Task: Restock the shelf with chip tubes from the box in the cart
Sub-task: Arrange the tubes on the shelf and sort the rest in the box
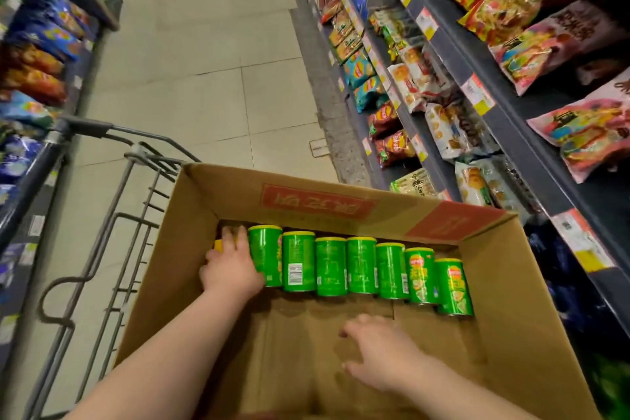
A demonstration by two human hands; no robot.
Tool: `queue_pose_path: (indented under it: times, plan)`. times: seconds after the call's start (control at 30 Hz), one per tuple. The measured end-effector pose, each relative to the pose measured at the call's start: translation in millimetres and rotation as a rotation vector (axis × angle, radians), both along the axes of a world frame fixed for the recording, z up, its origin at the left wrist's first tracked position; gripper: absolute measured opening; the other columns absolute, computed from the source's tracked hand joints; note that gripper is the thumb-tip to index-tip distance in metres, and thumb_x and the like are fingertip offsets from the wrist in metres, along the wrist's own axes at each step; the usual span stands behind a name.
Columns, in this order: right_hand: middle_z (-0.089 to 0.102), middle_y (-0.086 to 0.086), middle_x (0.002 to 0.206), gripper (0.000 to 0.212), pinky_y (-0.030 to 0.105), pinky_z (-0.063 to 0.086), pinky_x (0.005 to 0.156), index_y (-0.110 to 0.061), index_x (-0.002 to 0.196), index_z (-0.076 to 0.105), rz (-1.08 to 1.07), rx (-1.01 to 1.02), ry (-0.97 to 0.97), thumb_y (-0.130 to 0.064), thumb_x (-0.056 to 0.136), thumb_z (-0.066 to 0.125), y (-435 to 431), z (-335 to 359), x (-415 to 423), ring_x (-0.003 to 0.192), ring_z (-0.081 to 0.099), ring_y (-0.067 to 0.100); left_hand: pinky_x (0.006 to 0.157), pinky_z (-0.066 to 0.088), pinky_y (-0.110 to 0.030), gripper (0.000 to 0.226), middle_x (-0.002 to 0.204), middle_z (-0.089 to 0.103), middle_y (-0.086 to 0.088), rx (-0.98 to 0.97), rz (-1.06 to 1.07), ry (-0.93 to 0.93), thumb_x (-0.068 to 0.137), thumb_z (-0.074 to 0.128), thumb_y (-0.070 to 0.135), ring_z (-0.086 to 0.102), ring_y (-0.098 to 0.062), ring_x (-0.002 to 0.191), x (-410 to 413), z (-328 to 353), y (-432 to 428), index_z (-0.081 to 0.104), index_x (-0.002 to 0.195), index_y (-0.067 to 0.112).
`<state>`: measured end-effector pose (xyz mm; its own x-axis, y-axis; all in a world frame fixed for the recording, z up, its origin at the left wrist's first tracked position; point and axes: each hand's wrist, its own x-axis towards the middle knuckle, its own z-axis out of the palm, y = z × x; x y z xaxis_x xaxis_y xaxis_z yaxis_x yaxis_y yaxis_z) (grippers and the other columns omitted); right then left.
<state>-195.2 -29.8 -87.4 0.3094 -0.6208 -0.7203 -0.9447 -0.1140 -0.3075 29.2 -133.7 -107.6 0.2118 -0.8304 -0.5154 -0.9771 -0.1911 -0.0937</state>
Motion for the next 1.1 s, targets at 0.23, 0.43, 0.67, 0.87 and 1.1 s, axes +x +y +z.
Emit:
queue_pose_path:
  times: [0.23, 0.43, 0.67, 0.87, 1.1]
  plan:
    - [0.045, 0.006, 0.139, 0.052, 0.038, 0.034, 0.109, -0.023, 0.137, 0.043, 0.057, 0.023, -0.037, -0.039, 0.089, 0.055, -9, -10, 5, 0.128, 0.041, 0.027, 0.088, 0.045, -0.036, 0.064, 0.136, 0.033, -0.007, 0.074, -0.018, -0.074, 0.088, 0.053, 0.033, 0.049, -0.027, 0.119, 2, -3, 10, 0.027, 0.142, 0.014]
    - [0.047, 0.006, 0.136, 0.049, 0.039, 0.039, 0.105, -0.02, 0.135, 0.045, 0.044, 0.065, -0.098, -0.036, 0.09, 0.054, -18, -17, 16, 0.124, 0.045, 0.027, 0.086, 0.048, -0.037, 0.044, 0.136, 0.034, -0.007, 0.089, 0.006, -0.015, 0.089, 0.052, 0.023, 0.048, -0.027, 0.117, 11, -8, 48, 0.036, 0.13, 0.021]
    - [0.046, 0.01, 0.137, 0.048, 0.032, 0.039, 0.1, -0.018, 0.134, 0.047, 0.041, 0.169, -0.127, -0.036, 0.091, 0.056, -11, -33, 31, 0.125, 0.046, 0.027, 0.1, 0.041, -0.035, 0.071, 0.143, 0.034, -0.012, 0.195, 0.3, 0.188, 0.085, 0.062, 0.047, 0.047, -0.03, 0.125, 14, -23, 70, 0.028, 0.14, 0.017]
    - [0.039, 0.01, 0.14, 0.06, 0.032, 0.038, 0.102, -0.017, 0.14, 0.036, -0.062, 0.151, -0.169, -0.034, 0.089, 0.06, -7, -47, 39, 0.127, 0.045, 0.029, 0.098, 0.04, -0.029, 0.066, 0.14, 0.046, -0.012, 0.245, 0.395, 0.306, 0.086, 0.065, 0.037, 0.048, -0.027, 0.126, 2, -34, 84, 0.034, 0.137, 0.009]
    - [0.027, 0.004, 0.15, 0.079, 0.039, 0.033, 0.109, -0.018, 0.144, 0.025, -0.047, 0.019, -0.141, -0.032, 0.08, 0.069, -17, -72, 52, 0.133, 0.031, 0.03, 0.085, 0.042, -0.024, 0.028, 0.125, 0.058, -0.01, 0.289, 0.252, 0.34, 0.092, 0.056, 0.026, 0.055, -0.026, 0.115, -10, -38, 86, 0.048, 0.116, 0.013]
